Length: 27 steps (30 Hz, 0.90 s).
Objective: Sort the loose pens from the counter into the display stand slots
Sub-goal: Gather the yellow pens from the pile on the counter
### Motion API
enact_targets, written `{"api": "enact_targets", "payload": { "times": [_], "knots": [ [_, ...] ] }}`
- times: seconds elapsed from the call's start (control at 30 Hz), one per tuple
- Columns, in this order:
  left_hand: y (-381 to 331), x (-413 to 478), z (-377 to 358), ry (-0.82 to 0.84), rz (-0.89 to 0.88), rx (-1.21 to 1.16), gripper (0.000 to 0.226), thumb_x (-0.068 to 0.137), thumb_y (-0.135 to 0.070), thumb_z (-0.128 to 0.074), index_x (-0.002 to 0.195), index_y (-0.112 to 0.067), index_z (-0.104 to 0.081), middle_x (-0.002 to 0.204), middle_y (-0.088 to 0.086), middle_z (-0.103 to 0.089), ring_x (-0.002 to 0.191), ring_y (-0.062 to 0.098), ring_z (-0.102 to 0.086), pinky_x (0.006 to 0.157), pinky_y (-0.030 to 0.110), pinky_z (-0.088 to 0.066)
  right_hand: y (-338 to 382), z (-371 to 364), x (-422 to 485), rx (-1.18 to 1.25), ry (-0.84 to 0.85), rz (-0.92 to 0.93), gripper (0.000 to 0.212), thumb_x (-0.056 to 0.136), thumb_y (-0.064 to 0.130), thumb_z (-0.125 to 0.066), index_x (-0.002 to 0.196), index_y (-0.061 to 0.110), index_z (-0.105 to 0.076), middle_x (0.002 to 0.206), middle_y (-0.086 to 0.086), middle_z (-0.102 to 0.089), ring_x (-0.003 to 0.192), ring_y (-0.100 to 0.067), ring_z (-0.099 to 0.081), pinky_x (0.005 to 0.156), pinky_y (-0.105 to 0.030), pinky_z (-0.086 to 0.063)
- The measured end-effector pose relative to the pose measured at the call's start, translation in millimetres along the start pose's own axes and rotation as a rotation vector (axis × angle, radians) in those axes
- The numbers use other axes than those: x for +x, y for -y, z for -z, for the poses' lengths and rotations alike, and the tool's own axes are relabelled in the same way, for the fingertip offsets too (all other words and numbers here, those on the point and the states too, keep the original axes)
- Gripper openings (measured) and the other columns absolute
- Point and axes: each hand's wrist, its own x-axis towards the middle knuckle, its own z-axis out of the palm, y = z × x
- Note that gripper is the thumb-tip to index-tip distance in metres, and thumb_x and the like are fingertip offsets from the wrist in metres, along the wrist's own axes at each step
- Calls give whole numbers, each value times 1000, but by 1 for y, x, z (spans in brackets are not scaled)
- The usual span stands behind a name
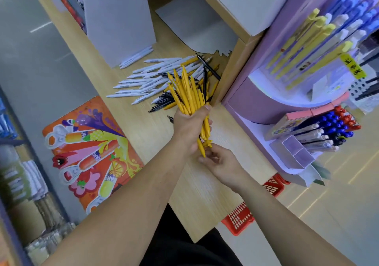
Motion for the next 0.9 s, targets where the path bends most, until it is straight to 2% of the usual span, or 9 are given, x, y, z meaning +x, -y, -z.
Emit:
{"api": "enact_targets", "payload": {
  "times": [0.07,0.1,0.2,0.33,0.4,0.53,0.63,0.73,0.9],
  "knots": [
    [-2,2,-4,-5,30,-2,29,94,-13,-77,110,9,-68,70,16,-63,53,24,-62,52,34,-54,1,-1,2,31,-3,36,8,95,10,-70,99,16,-69,92,0,-62,85,-8,-59,82,-18,-46],
    [-3,3,-7,3,36,7,30,94,-13,-77,111,9,-67,70,18,-62,53,24,-62,51,33,-54,2,-1,5,51,-35,60,5,96,10,-70,101,13,-71,100,-5,-65,91,-9,-63,84,-16,-46],
    [-6,6,-10,32,21,74,29,93,-13,-78,111,8,-69,72,16,-66,57,25,-65,52,34,-55,1,4,8,6,-33,113,7,99,13,-66,99,12,-73,100,-10,-65,90,-14,-64,82,-24,-49],
    [-26,24,4,64,-90,299,12,91,-12,-79,96,-5,-70,72,11,-71,60,27,-69,56,40,-61,-11,29,-8,-224,-11,-22,26,102,22,-59,77,15,-60,65,9,-56,62,-16,-53,64,-37,-49],
    [-31,22,10,132,-112,426,11,92,-12,-78,96,-7,-70,72,13,-71,58,27,-69,53,38,-59,-3,42,-10,-83,-126,-155,26,102,20,-56,83,2,-59,64,0,-65,62,-27,-63,68,-50,-58],
    [-5,-7,13,227,-38,528,21,90,-19,-82,103,-15,-67,84,13,-73,70,31,-74,60,46,-64,40,50,10,203,-339,-214,26,104,21,-54,91,-1,-58,73,-10,-66,59,-22,-65,60,-45,-59],
    [11,-22,16,239,-65,494,20,91,-18,-81,106,-19,-69,79,2,-74,69,23,-73,57,36,-60,61,44,28,219,-318,-208,26,104,22,-55,84,5,-59,76,-14,-68,66,-29,-70,71,-48,-64],
    [13,-25,24,279,-118,586,16,90,-15,-80,100,-23,-70,74,-7,-71,64,8,-68,52,25,-53,65,32,36,118,-293,-225,30,102,25,-54,91,-3,-60,76,-14,-64,70,-27,-64,77,-57,-62],
    [11,-23,34,223,-99,769,36,78,-31,-77,112,-25,-65,91,-3,-72,84,23,-72,64,37,-58,70,15,31,368,-66,-323,28,90,24,-55,114,15,-67,94,-4,-73,85,-19,-66,95,-49,-57]
  ]
}}
